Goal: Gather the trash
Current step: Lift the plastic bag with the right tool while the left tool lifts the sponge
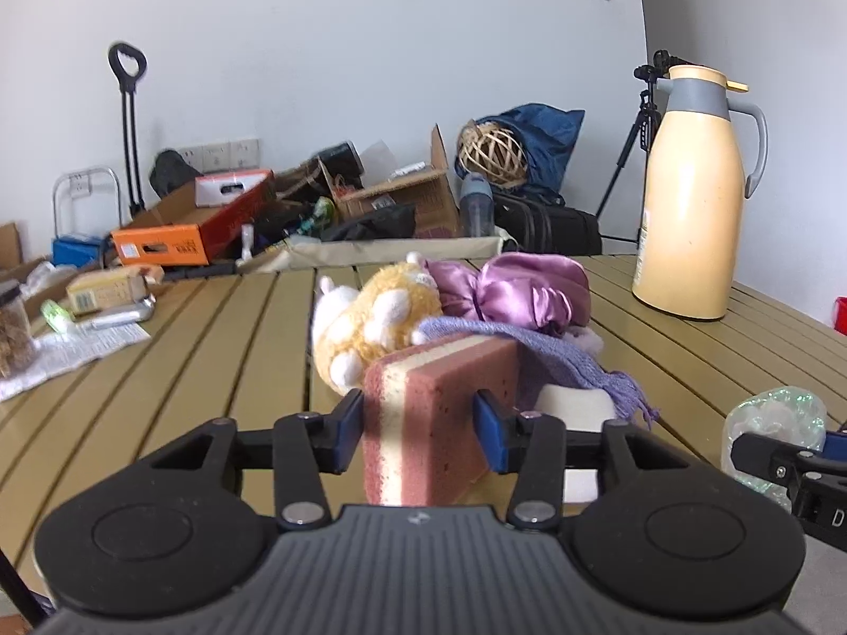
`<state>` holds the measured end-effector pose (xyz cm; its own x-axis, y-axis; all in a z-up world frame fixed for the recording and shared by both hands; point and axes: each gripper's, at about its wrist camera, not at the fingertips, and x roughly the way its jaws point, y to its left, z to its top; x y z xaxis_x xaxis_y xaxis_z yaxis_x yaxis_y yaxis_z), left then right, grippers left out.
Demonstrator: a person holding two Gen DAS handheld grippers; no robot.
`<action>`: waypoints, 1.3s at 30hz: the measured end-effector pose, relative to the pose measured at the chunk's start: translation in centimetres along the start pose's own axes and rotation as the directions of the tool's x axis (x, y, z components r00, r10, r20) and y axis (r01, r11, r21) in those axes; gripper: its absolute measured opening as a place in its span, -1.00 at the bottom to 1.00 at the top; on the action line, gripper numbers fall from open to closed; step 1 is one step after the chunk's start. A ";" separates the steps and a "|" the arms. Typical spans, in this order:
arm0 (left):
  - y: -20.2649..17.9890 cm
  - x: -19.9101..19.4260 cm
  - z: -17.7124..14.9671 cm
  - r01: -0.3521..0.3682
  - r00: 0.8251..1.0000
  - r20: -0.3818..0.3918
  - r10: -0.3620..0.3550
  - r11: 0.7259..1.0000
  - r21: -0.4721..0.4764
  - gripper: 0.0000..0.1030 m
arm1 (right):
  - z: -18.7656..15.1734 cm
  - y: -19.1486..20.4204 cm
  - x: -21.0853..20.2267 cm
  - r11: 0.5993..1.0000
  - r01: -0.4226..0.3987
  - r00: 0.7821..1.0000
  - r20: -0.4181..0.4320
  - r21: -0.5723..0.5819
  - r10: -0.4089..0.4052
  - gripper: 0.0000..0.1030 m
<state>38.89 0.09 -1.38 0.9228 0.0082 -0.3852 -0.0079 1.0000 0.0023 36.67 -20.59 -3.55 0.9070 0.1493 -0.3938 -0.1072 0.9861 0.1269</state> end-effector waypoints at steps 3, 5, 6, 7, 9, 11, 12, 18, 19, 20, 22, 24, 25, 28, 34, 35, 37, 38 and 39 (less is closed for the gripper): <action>0.1 0.5 -0.3 0.010 1.000 -0.016 -0.010 1.000 -0.005 -0.04 | 0.0 0.0 0.0 1.000 0.001 1.000 0.000 0.001 -0.001 -0.26; 0.0 0.9 -0.4 0.011 1.000 -0.027 -0.011 1.000 -0.003 -0.04 | 0.0 0.0 0.0 1.000 -0.001 1.000 0.000 0.000 0.001 -0.26; 0.0 1.1 -0.5 0.010 0.999 -0.033 -0.011 1.000 -0.003 -0.05 | 0.0 0.0 -0.1 1.000 0.000 1.000 0.000 0.001 0.000 -0.26; 0.0 1.2 -0.6 0.012 0.999 -0.038 -0.012 1.000 -0.002 -0.06 | 0.0 0.0 -0.1 1.000 0.000 1.000 0.000 0.001 0.000 -0.26; -0.1 1.2 -0.6 0.013 0.999 -0.036 -0.013 1.000 0.002 -0.16 | 0.0 0.0 -0.1 1.000 0.000 1.000 0.001 0.001 0.000 -0.26; -0.2 1.0 -0.6 0.017 1.000 -0.025 -0.017 1.000 0.004 -0.20 | 0.0 0.0 -0.1 1.000 0.001 1.000 0.001 0.002 -0.001 -0.26; -0.2 0.8 -0.5 0.017 1.000 -0.019 -0.017 1.000 0.006 -0.22 | 0.0 0.0 -0.1 1.000 0.000 1.000 0.001 0.002 0.000 -0.26; 0.0 -0.5 0.1 0.019 1.000 0.002 -0.019 1.000 0.004 -0.27 | 0.1 0.0 -0.2 1.000 -0.005 1.000 0.005 0.000 0.005 -0.26; 0.1 -0.8 0.2 0.020 1.000 0.007 -0.020 1.000 0.002 -0.28 | 0.0 -0.1 -0.4 1.000 -0.008 1.000 0.006 0.000 0.008 -0.26; 0.3 -1.1 0.3 0.018 1.000 0.014 -0.018 1.000 0.000 -0.29 | 0.0 -0.1 -0.4 1.000 -0.011 1.000 0.007 0.001 0.011 -0.26; 0.7 -1.8 0.4 0.010 1.000 0.025 -0.010 1.000 -0.007 -0.31 | 0.1 -0.1 -0.5 1.000 -0.016 1.000 0.009 0.000 0.016 -0.26; 1.3 -2.3 0.4 0.008 0.999 0.032 -0.008 1.000 -0.014 -0.32 | 0.0 0.0 -0.6 1.000 -0.016 1.000 0.011 -0.006 0.016 -0.26; 1.5 -2.5 0.4 0.005 0.999 0.034 -0.004 1.000 -0.015 -0.32 | -0.1 0.0 -0.6 1.000 -0.015 1.000 0.010 -0.007 0.015 -0.26; 2.0 -2.9 0.4 -0.007 0.999 0.035 0.007 1.000 -0.011 -0.33 | -0.2 0.0 -0.5 1.000 -0.012 1.000 0.007 -0.007 0.012 -0.26; 3.2 -3.7 0.7 -0.021 0.999 0.047 0.022 1.000 -0.023 -0.33 | -0.2 0.4 -0.4 1.000 -0.015 1.000 0.008 -0.014 0.016 -0.26; 3.3 -3.9 0.7 -0.023 0.999 0.048 0.024 0.999 -0.024 -0.33 | -0.2 0.5 -0.3 1.000 -0.016 1.000 0.008 -0.017 0.017 -0.26; 3.6 -4.0 0.7 -0.034 0.999 0.042 0.035 0.999 -0.014 -0.33 | -0.3 0.7 -0.2 1.000 -0.019 1.000 0.004 -0.021 0.019 -0.26; 3.7 -4.0 0.6 -0.043 0.998 0.034 0.044 0.999 -0.006 -0.33 | -0.3 0.7 -0.1 1.000 -0.020 1.000 0.002 -0.023 0.020 -0.26; 3.9 -3.9 0.5 -0.051 0.998 0.025 0.051 0.999 0.004 -0.33 | -0.3 0.8 0.0 0.999 -0.021 1.000 0.000 -0.025 0.021 -0.26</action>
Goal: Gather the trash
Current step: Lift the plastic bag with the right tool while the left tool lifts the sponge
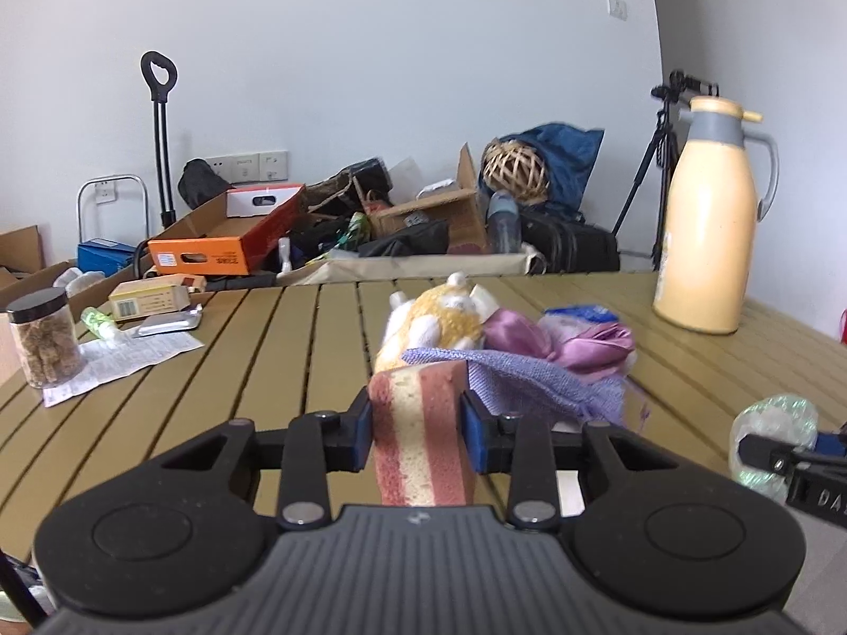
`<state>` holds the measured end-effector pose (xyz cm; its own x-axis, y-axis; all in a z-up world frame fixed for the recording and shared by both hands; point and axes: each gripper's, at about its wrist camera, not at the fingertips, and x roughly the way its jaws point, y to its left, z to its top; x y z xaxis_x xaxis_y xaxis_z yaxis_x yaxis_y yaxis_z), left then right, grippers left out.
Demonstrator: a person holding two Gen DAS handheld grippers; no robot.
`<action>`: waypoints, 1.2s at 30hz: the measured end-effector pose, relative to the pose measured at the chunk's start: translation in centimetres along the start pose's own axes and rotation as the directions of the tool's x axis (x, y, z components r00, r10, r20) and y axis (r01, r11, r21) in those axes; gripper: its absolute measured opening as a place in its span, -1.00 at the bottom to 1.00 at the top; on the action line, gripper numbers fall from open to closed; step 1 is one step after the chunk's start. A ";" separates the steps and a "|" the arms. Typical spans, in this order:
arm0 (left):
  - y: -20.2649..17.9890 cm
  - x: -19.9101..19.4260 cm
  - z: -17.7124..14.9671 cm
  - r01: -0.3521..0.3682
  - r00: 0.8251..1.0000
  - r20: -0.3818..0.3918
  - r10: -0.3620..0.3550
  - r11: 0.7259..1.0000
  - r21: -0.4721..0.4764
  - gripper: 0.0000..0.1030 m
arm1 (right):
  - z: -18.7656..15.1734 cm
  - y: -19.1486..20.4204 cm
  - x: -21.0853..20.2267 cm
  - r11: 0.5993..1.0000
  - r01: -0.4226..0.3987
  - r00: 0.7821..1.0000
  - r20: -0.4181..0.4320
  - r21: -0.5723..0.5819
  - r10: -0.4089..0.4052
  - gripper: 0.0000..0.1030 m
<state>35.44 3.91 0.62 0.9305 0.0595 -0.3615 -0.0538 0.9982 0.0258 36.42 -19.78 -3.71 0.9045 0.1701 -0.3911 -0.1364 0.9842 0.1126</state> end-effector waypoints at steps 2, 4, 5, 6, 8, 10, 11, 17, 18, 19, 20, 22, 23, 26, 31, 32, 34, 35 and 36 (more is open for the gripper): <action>0.2 0.1 -0.3 -0.011 1.000 -0.019 0.011 1.000 0.019 -0.34 | -0.1 0.2 0.0 1.000 -0.003 1.000 -0.003 -0.003 0.003 -0.26; 0.4 -0.1 -0.7 -0.019 0.999 -0.032 0.021 0.999 0.038 -0.35 | 0.0 0.3 0.2 1.000 -0.006 1.000 -0.005 -0.006 0.006 -0.26; 0.5 -0.2 -0.8 -0.023 0.999 -0.034 0.024 0.999 0.045 -0.35 | 0.0 0.3 0.2 1.000 -0.007 1.000 -0.005 -0.007 0.007 -0.26; 0.6 -0.3 -1.0 -0.028 0.999 -0.036 0.030 0.998 0.053 -0.35 | 0.0 0.4 0.2 1.000 -0.009 1.000 -0.005 -0.008 0.009 -0.26; 1.0 -0.7 -1.1 -0.040 0.999 -0.031 0.042 0.998 0.057 -0.35 | 0.0 0.6 0.3 1.000 -0.011 1.000 -0.004 -0.010 0.011 -0.26; 1.4 -1.0 -1.1 -0.054 0.998 -0.025 0.055 0.997 0.050 -0.35 | 0.0 0.7 0.4 1.000 -0.014 1.000 -0.004 -0.012 0.014 -0.26; 1.7 -1.1 -1.1 -0.063 0.998 -0.021 0.064 0.997 0.047 -0.35 | 0.0 0.8 0.4 1.000 -0.014 1.000 -0.005 -0.014 0.014 -0.26; 1.7 -1.8 -1.0 -0.180 0.984 0.041 0.176 0.978 0.105 -0.36 | -0.2 1.2 0.7 1.000 -0.017 1.000 -0.009 -0.025 0.016 -0.26; 1.5 -1.8 -1.0 -0.204 0.979 0.053 0.199 0.972 0.120 -0.36 | -0.3 1.2 0.7 1.000 -0.016 1.000 -0.010 -0.025 0.016 -0.26; 1.4 -1.7 -1.1 -0.222 0.975 0.060 0.216 0.966 0.131 -0.36 | -0.3 1.2 0.7 1.000 -0.017 1.000 -0.010 -0.025 0.017 -0.26; 1.3 -1.5 -1.1 -0.240 0.970 0.063 0.233 0.961 0.141 -0.36 | -0.3 1.3 0.7 1.000 -0.018 1.000 -0.011 -0.026 0.018 -0.26; 1.3 -1.2 -1.2 -0.265 0.964 0.059 0.259 0.953 0.147 -0.36 | -0.3 1.2 0.7 0.999 -0.019 1.000 -0.011 -0.028 0.019 -0.26; 1.4 -1.1 -1.2 -0.274 0.962 0.059 0.268 0.950 0.148 -0.36 | -0.3 1.3 0.6 0.999 -0.020 1.000 -0.011 -0.029 0.020 -0.26; 1.3 -0.7 -1.4 -0.324 0.946 0.084 0.314 0.930 0.175 -0.36 | -0.4 1.2 0.6 0.999 -0.020 1.000 -0.011 -0.030 0.020 -0.26; 1.7 -0.5 -1.4 -0.374 0.927 0.109 0.360 0.910 0.180 -0.36 | -0.4 1.4 0.6 0.999 -0.022 1.000 -0.013 -0.031 0.022 -0.26; 1.9 -0.6 -1.3 -0.372 0.928 0.109 0.357 0.912 0.172 -0.36 | -0.4 1.3 0.6 0.999 -0.023 1.000 -0.013 -0.032 0.023 -0.26; 2.3 -0.8 -1.1 -0.370 0.928 0.113 0.356 0.916 0.157 -0.36 | -0.4 1.2 0.6 0.999 -0.024 1.000 -0.013 -0.033 0.024 -0.26; 2.5 -1.0 -1.0 -0.370 0.928 0.116 0.355 0.917 0.147 -0.36 | -0.4 1.2 0.7 0.999 -0.025 1.000 -0.014 -0.033 0.024 -0.26; 2.6 -1.2 -0.9 -0.370 0.927 0.119 0.356 0.919 0.138 -0.36 | -0.4 1.2 0.7 0.999 -0.024 1.000 -0.013 -0.033 0.024 -0.26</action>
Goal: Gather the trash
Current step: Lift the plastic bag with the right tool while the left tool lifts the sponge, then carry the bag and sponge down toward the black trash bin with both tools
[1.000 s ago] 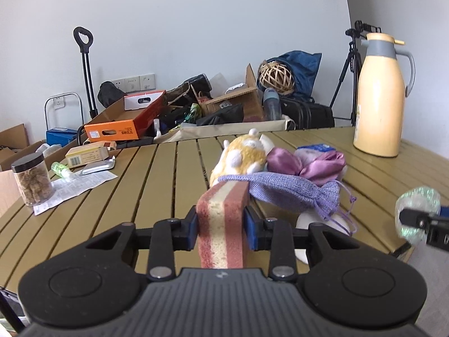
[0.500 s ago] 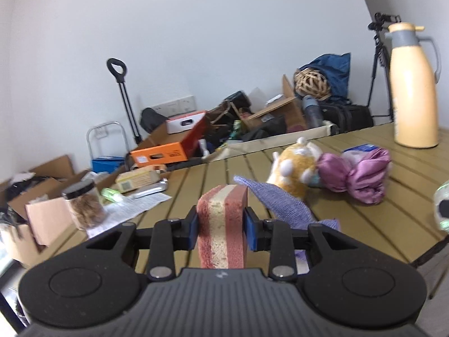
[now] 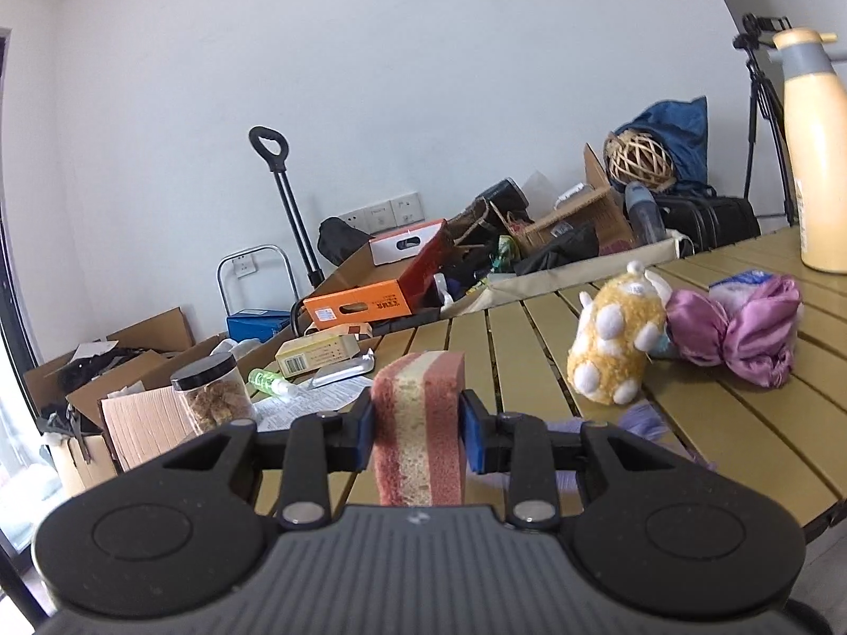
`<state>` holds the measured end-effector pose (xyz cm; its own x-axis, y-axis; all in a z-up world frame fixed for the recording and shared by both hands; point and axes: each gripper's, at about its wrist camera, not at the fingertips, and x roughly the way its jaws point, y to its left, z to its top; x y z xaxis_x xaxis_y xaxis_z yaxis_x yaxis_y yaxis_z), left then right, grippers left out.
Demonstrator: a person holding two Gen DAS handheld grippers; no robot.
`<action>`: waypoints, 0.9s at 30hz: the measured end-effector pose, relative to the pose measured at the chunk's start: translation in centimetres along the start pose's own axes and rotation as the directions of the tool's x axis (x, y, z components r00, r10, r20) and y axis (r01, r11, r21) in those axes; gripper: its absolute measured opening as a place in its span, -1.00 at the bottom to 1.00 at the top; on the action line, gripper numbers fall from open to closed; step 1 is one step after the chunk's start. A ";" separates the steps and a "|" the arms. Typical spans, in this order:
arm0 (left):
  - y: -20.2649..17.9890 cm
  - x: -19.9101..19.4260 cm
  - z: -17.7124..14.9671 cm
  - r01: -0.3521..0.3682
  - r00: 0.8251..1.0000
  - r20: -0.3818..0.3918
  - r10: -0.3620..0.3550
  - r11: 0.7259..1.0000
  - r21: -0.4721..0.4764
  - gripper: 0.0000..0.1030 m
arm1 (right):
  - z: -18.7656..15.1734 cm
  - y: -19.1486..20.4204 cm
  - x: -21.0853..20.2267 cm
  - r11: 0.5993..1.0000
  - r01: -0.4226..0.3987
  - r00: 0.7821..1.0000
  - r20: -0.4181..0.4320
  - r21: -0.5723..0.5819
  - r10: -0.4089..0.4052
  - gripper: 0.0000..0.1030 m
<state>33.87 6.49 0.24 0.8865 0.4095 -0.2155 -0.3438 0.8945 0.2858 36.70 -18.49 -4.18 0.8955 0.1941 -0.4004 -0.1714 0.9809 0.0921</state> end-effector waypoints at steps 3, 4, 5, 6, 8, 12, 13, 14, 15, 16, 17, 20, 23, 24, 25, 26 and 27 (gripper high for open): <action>0.8 -0.5 0.4 0.000 1.000 0.010 0.000 0.999 -0.033 -0.36 | 0.0 0.0 0.0 1.000 -0.001 1.000 0.000 -0.002 0.001 -0.26; 1.0 -0.6 0.5 0.001 1.000 0.012 0.000 0.999 -0.045 -0.36 | 0.0 0.0 0.0 1.000 -0.001 1.000 0.000 -0.003 0.001 -0.26; 1.3 -0.8 0.7 0.005 1.000 0.014 -0.004 0.998 -0.057 -0.36 | 0.0 0.0 0.0 1.000 -0.002 1.000 0.001 -0.003 0.002 -0.26; 1.6 -1.0 0.8 0.012 1.000 0.016 -0.011 0.997 -0.071 -0.36 | 0.0 0.0 0.0 1.000 -0.003 1.000 0.001 -0.004 0.003 -0.26; 2.1 -1.5 1.0 0.028 0.999 0.023 -0.026 0.995 -0.096 -0.36 | 0.0 0.0 -0.1 1.000 -0.005 1.000 0.002 -0.004 0.005 -0.26; 2.7 -3.0 1.6 0.071 0.997 0.047 -0.065 0.988 -0.139 -0.36 | 0.1 -0.1 -0.6 1.000 -0.021 1.000 0.009 -0.001 0.021 -0.26; 2.7 -3.4 1.7 0.077 0.996 0.055 -0.069 0.987 -0.143 -0.36 | 0.2 0.0 -0.8 1.000 -0.026 1.000 0.013 -0.003 0.026 -0.26; 2.6 -3.8 1.7 0.082 0.995 0.064 -0.074 0.986 -0.144 -0.36 | 0.2 0.0 -1.0 0.999 -0.031 0.999 0.017 -0.007 0.031 -0.26; 2.6 -4.2 1.8 0.089 0.994 0.072 -0.080 0.985 -0.146 -0.36 | 0.2 0.1 -1.4 0.999 -0.037 0.999 0.021 -0.012 0.038 -0.26; 2.6 -4.7 1.8 0.097 0.993 0.078 -0.086 0.984 -0.149 -0.36 | 0.2 0.2 -1.7 0.999 -0.043 0.999 0.026 -0.018 0.043 -0.26; 2.6 -5.3 1.9 0.103 0.992 0.086 -0.091 0.983 -0.152 -0.36 | 0.2 0.2 -2.1 0.999 -0.047 0.998 0.030 -0.024 0.048 -0.26; 2.5 -7.2 2.1 0.122 0.988 0.112 -0.105 0.980 -0.156 -0.36 | 0.2 0.1 -3.5 0.998 -0.058 0.997 0.042 -0.035 0.059 -0.26; 1.9 -9.4 1.7 0.153 0.983 0.122 -0.135 0.977 -0.146 -0.36 | 0.0 0.0 -4.7 0.997 -0.066 0.997 0.048 -0.043 0.068 -0.26; 1.5 -10.2 1.4 0.161 0.982 0.117 -0.145 0.977 -0.140 -0.36 | -0.1 -0.1 -5.1 0.997 -0.068 0.996 0.050 -0.044 0.071 -0.26; 1.1 -10.8 1.0 0.165 0.982 0.110 -0.151 0.977 -0.133 -0.36 | -0.1 -0.1 -5.5 0.996 -0.071 0.996 0.052 -0.045 0.073 -0.26; 0.7 -11.3 0.6 0.171 0.982 0.102 -0.159 0.977 -0.125 -0.36 | -0.2 -0.1 -5.9 0.996 -0.074 0.996 0.054 -0.046 0.076 -0.26; 0.4 -12.0 0.3 0.179 0.981 0.094 -0.168 0.976 -0.120 -0.36 | -0.3 -0.1 -6.3 0.996 -0.078 0.995 0.057 -0.046 0.080 -0.26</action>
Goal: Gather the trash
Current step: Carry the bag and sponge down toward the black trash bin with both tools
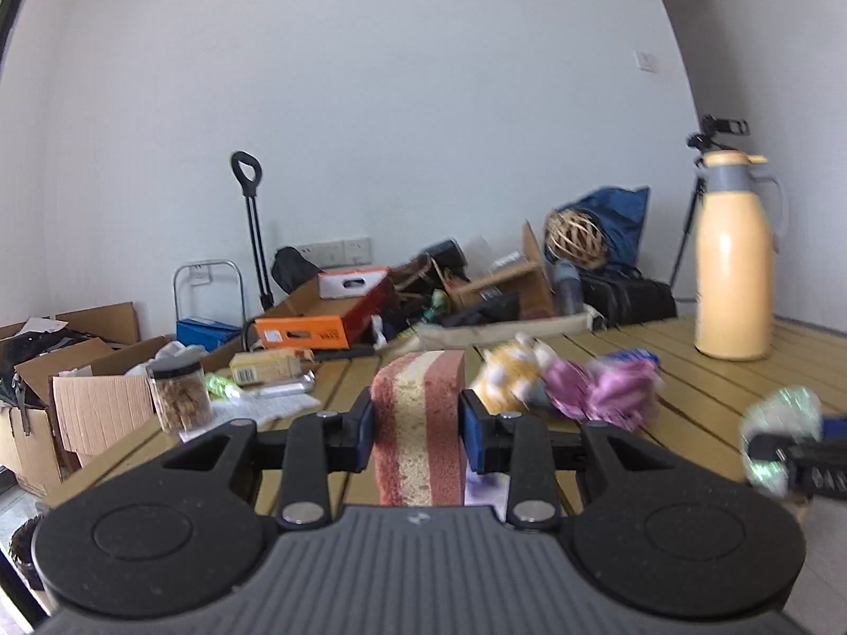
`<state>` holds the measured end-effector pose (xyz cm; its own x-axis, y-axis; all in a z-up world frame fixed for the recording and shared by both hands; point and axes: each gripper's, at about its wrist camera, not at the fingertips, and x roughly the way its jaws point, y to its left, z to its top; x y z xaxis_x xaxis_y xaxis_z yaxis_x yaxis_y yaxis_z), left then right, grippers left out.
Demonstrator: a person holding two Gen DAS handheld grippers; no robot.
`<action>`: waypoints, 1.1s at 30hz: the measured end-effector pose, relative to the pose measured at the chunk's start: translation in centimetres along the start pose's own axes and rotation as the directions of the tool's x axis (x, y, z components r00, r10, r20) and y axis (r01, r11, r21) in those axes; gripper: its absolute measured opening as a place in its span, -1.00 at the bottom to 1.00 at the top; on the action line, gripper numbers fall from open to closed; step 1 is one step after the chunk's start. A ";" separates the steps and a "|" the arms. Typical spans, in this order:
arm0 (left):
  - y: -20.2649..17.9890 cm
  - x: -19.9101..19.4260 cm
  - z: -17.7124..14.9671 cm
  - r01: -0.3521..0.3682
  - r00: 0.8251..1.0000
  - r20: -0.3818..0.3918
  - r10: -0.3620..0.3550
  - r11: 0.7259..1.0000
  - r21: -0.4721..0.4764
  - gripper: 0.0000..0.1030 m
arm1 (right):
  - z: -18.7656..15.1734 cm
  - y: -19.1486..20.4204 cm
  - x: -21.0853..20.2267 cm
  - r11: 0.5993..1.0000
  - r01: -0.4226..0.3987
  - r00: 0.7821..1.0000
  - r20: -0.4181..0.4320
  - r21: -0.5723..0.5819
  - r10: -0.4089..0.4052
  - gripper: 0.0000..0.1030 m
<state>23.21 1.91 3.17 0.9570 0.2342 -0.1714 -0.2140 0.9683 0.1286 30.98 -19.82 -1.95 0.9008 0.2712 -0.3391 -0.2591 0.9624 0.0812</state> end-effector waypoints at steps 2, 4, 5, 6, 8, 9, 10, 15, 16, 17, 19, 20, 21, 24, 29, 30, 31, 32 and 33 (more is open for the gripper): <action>-0.5 -1.0 -0.5 0.027 0.999 -0.023 -0.027 1.000 0.002 -0.36 | -0.3 0.1 -0.8 1.000 -0.008 1.000 0.001 0.008 0.008 -0.26; -0.8 -2.1 -1.0 0.055 0.997 -0.045 -0.055 0.998 0.002 -0.36 | -0.9 -0.1 -1.7 0.999 -0.017 1.000 -0.009 0.030 0.018 -0.26; -0.9 -2.6 -1.1 0.071 0.996 -0.055 -0.071 0.997 0.004 -0.36 | -1.3 -0.2 -2.2 0.999 -0.019 1.000 -0.018 0.040 0.020 -0.26; -1.1 -3.0 -1.3 0.087 0.994 -0.063 -0.086 0.996 0.008 -0.36 | -1.7 -0.2 -2.5 0.999 -0.020 0.999 -0.027 0.045 0.022 -0.26; -1.4 -3.9 -1.7 0.109 0.991 -0.074 -0.108 0.994 0.019 -0.36 | -2.4 -0.3 -3.2 0.998 -0.023 0.999 -0.043 0.054 0.026 -0.26; -1.6 -4.4 -1.8 0.120 0.990 -0.080 -0.117 0.993 0.025 -0.36 | -2.7 -0.3 -3.5 0.998 -0.024 0.998 -0.049 0.057 0.026 -0.26; -1.8 -4.8 -2.0 0.129 0.988 -0.086 -0.126 0.991 0.029 -0.36 | -3.0 -0.3 -3.8 0.998 -0.024 0.998 -0.053 0.060 0.027 -0.26; -2.4 -6.0 -3.0 0.162 0.979 -0.132 -0.155 0.986 0.043 -0.36 | -4.6 -0.3 -5.1 0.996 -0.026 0.996 -0.085 0.082 0.033 -0.26; -2.4 -6.2 -3.3 0.167 0.976 -0.146 -0.160 0.985 0.042 -0.36 | -4.9 -0.2 -5.4 0.996 -0.027 0.995 -0.091 0.083 0.034 -0.26; -2.5 -6.2 -3.6 0.172 0.973 -0.161 -0.164 0.984 0.041 -0.36 | -5.3 -0.2 -5.6 0.996 -0.027 0.994 -0.099 0.083 0.035 -0.26; -2.5 -6.4 -4.3 0.183 0.965 -0.196 -0.171 0.982 0.041 -0.36 | -6.0 0.0 -5.9 0.996 -0.030 0.992 -0.119 0.082 0.040 -0.26; -2.5 -6.3 -4.7 0.188 0.960 -0.218 -0.175 0.981 0.040 -0.36 | -6.4 0.1 -6.0 0.996 -0.031 0.991 -0.131 0.079 0.041 -0.26; -2.5 -6.2 -5.1 0.192 0.954 -0.241 -0.177 0.981 0.038 -0.36 | -6.7 0.2 -6.1 0.997 -0.032 0.989 -0.143 0.075 0.042 -0.26; -2.4 -5.5 -6.7 0.203 0.925 -0.331 -0.187 0.979 0.015 -0.36 | -7.7 0.6 -6.2 0.997 -0.034 0.981 -0.186 0.071 0.047 -0.26; -2.0 -3.9 -9.7 0.212 0.860 -0.469 -0.200 0.977 -0.029 -0.36 | -9.7 1.6 -6.3 0.998 -0.039 0.964 -0.261 0.055 0.052 -0.26; -2.0 -3.6 -10.3 0.210 0.848 -0.491 -0.199 0.977 -0.033 -0.36 | -9.9 1.7 -6.2 0.998 -0.038 0.961 -0.272 0.053 0.051 -0.26; -1.9 -3.3 -10.8 0.208 0.836 -0.512 -0.198 0.977 -0.037 -0.36 | -10.2 1.8 -6.1 0.998 -0.036 0.957 -0.286 0.051 0.049 -0.26; -1.8 -2.9 -11.3 0.205 0.823 -0.534 -0.196 0.978 -0.043 -0.36 | -10.4 1.9 -5.9 0.998 -0.034 0.954 -0.296 0.048 0.047 -0.26; -1.8 -2.6 -11.7 0.201 0.810 -0.554 -0.194 0.978 -0.050 -0.36 | -10.6 2.0 -5.7 0.999 -0.029 0.951 -0.308 0.046 0.042 -0.26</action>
<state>18.84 0.57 -8.03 0.7080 0.0493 -0.7045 -0.0269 0.9987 0.0428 21.62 -19.63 -9.76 0.7383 0.2932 -0.6074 -0.2686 0.9539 0.1339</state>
